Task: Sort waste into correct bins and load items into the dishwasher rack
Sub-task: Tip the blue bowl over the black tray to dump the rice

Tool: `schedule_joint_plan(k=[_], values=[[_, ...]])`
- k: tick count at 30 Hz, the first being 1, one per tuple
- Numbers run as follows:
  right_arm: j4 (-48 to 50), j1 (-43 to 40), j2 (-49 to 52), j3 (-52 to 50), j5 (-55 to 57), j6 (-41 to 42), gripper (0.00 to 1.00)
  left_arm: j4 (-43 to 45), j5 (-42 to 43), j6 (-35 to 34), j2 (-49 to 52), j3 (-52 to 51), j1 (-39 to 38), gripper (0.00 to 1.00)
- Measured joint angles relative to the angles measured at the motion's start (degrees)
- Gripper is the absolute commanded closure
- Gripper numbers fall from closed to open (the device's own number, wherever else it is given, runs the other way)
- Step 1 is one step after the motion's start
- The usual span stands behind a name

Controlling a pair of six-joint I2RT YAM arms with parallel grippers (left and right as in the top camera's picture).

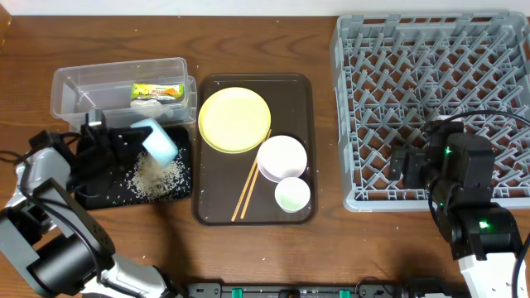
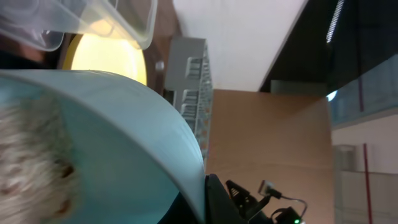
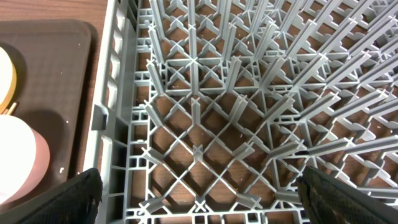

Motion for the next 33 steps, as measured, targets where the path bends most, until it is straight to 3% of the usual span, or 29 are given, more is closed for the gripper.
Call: schedule_joint_plan(k=[17,25,33], values=[[0.0,0.0,0.0,0.0,0.0,0.0,0.01,0.6,1.8,0.1,0.0,0.0,0.6,0.94],[0.0,0.0,0.0,0.0,0.0,0.0,0.01,6.7,-4.9,-4.2,0.0,0.0,0.6,0.94],[0.0,0.0,0.0,0.0,0.0,0.0,0.01,6.8,-1.6,-2.4,0.0,0.0,0.6,0.94]])
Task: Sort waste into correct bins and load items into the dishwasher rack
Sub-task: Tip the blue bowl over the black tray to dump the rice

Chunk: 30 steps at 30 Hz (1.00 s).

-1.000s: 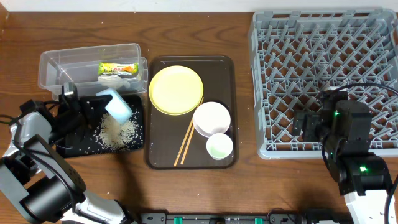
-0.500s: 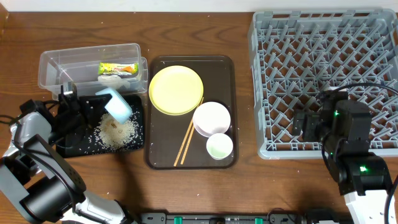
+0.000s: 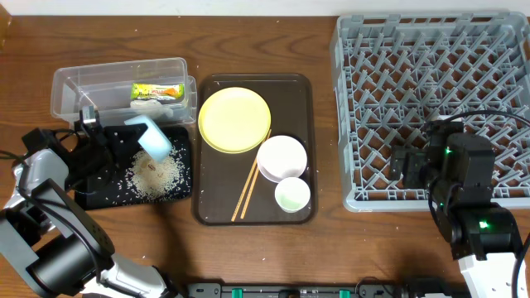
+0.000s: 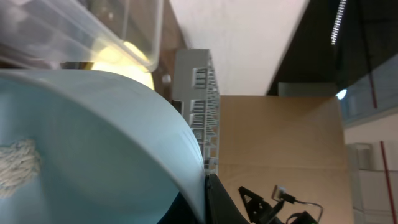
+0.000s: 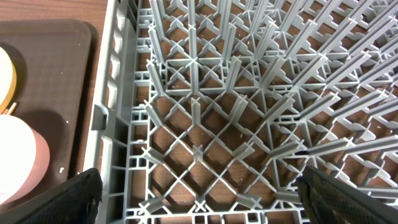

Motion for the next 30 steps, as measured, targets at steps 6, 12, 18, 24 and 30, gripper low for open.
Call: schedule_joint_plan(k=[6,12,18,24,30], values=[[0.0,0.0,0.0,0.0,0.0,0.0,0.01,-0.1,1.0,0.4,0.0,0.0,0.0,0.94],[0.0,0.0,0.0,0.0,0.0,0.0,0.01,0.0,-3.0,-2.7,0.0,0.0,0.0,0.94],[0.0,0.0,0.0,0.0,0.0,0.0,0.01,0.6,0.1,-1.2,0.0,0.0,0.0,0.94],[0.0,0.0,0.0,0.0,0.0,0.0,0.01,0.7,0.3,-1.2,0.0,0.0,0.0,0.94],[0.0,0.0,0.0,0.0,0.0,0.0,0.01,0.7,0.0,-1.3,0.0,0.0,0.0,0.94]])
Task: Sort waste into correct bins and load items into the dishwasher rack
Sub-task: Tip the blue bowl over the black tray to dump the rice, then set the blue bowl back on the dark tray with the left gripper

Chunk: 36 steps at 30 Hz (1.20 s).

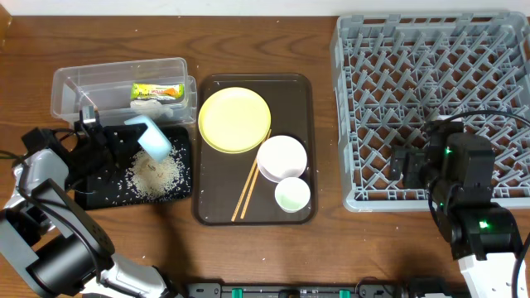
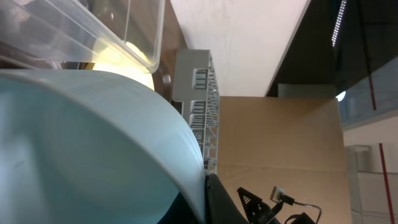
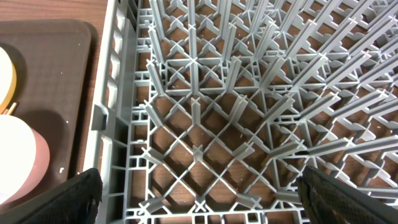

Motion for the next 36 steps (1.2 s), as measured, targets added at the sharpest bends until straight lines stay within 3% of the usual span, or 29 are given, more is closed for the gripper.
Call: schedule_joint_plan(k=[8,13,20,25,30,34,36], values=[[0.0,0.0,0.0,0.0,0.0,0.0,0.01,-2.8,-2.9,-0.7,-0.1,0.0,-1.1,0.94],[0.0,0.0,0.0,0.0,0.0,0.0,0.01,-6.4,-7.6,1.6,-3.9,0.0,-8.1,0.94],[0.0,0.0,0.0,0.0,0.0,0.0,0.01,-7.0,-26.3,2.7,-13.7,0.0,-27.6,0.94],[0.0,0.0,0.0,0.0,0.0,0.0,0.01,-7.2,-44.7,1.0,-13.9,0.0,-42.2,0.94],[0.0,0.0,0.0,0.0,0.0,0.0,0.01,-6.8,-55.9,-0.8,-12.6,0.0,-51.5,0.93],[0.0,0.0,0.0,0.0,0.0,0.0,0.01,-6.3,-61.9,-2.5,-11.6,0.0,-56.2,0.83],[0.0,0.0,0.0,0.0,0.0,0.0,0.01,-5.9,-64.0,-3.2,-11.2,0.0,-57.4,0.73]])
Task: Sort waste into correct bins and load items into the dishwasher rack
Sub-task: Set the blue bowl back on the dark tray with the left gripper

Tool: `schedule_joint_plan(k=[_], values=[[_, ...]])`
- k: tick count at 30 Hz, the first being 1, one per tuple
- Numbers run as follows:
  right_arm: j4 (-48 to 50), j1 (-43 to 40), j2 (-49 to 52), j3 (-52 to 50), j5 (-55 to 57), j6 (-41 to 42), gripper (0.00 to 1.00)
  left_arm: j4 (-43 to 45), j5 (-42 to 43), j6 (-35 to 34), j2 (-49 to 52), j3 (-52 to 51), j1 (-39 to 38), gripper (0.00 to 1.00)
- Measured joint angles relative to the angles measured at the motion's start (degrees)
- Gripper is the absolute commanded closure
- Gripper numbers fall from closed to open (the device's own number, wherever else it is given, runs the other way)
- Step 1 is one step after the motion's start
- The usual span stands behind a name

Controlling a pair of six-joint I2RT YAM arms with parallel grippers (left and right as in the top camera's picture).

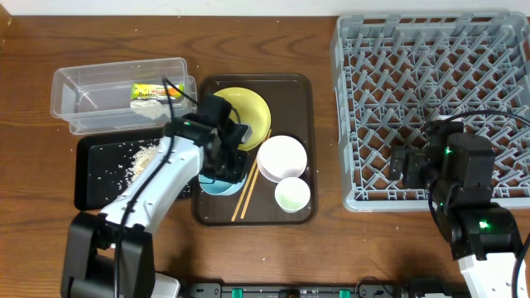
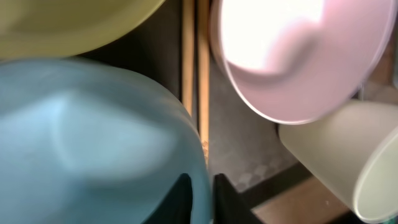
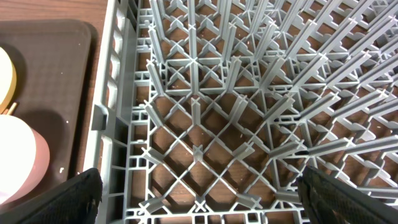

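My left gripper (image 1: 222,163) is shut on the rim of a light blue bowl (image 1: 217,185), which is at the front left of the brown tray (image 1: 298,91). The left wrist view shows the fingers (image 2: 224,199) pinching the blue bowl (image 2: 93,137), which is empty. I cannot tell whether the bowl touches the tray. Beside it are chopsticks (image 1: 248,186), a yellow plate (image 1: 252,112), a pink-white bowl (image 1: 281,157) and a small pale cup (image 1: 292,194). My right gripper (image 3: 199,193) hangs open over the near left corner of the grey dishwasher rack (image 1: 431,83).
A black tray (image 1: 99,186) with spilled rice (image 1: 142,157) lies left of the brown tray. Behind it stands a clear plastic bin (image 1: 91,87) holding a yellow-green wrapper (image 1: 153,91). The rack fills the right side of the wooden table.
My left arm has moved right from the black tray to the brown tray, still holding the blue bowl. The bowl, tilted before, is now upright beside the chopsticks. The right arm has not moved.
My left gripper held the blue bowl tilted over the black tray with rice in it. Then only a little rice was left inside, and then none, with the pile lying on the black tray. Now the empty bowl is at the brown tray.
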Motion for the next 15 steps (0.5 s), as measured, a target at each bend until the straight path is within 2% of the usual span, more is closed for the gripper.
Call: schedule_joint_plan(k=[6,10,15], values=[[0.0,0.0,0.0,0.0,0.0,0.0,0.01,-0.3,-2.2,-1.2,0.1,0.0,-0.3,0.58],[0.0,0.0,0.0,0.0,0.0,0.0,0.01,-0.7,0.3,-1.6,-0.2,1.2,-0.3,0.5],[0.0,0.0,0.0,0.0,0.0,0.0,0.01,0.8,5.8,-1.6,-3.0,2.7,-0.9,0.49]])
